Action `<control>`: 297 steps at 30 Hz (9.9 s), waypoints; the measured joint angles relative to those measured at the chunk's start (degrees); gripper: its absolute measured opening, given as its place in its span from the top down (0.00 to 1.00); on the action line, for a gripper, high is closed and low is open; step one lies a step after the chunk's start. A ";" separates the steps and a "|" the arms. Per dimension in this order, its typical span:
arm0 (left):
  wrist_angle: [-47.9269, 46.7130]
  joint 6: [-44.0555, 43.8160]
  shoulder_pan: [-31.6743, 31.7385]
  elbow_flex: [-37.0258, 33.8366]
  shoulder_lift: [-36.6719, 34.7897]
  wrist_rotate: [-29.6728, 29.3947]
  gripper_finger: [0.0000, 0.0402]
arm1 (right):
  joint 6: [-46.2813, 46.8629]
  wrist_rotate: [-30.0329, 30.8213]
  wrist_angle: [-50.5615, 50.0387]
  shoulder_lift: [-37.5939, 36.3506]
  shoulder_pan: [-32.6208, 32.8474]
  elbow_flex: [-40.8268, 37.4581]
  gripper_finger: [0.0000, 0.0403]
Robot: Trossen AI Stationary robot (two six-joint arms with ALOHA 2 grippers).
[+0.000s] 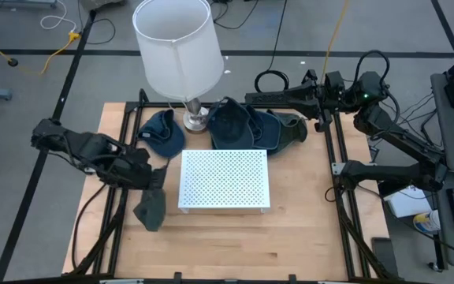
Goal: Pick & Place hat
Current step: Put the bottom left black cap on the left side of the shelf
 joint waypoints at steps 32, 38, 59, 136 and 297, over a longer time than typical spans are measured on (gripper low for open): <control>32.02 40.31 0.88 9.27 -0.17 -5.13 0.99 | 14.80 -10.46 -1.04 0.02 -0.02 0.00 0.60; 43.06 52.27 2.31 9.27 -0.17 -14.01 0.99 | 19.38 -12.00 -1.01 0.02 0.00 0.00 0.60; 66.63 93.49 0.97 9.27 3.73 -31.16 0.99 | 29.75 -8.36 0.12 0.04 1.67 0.00 0.60; 84.07 124.63 0.83 9.27 11.63 -17.11 0.97 | 12.77 29.84 50.72 23.56 49.83 0.00 0.91; 77.34 24.41 12.01 -33.13 -22.23 -5.63 0.98 | -16.72 40.87 -7.28 -5.55 50.97 0.02 0.48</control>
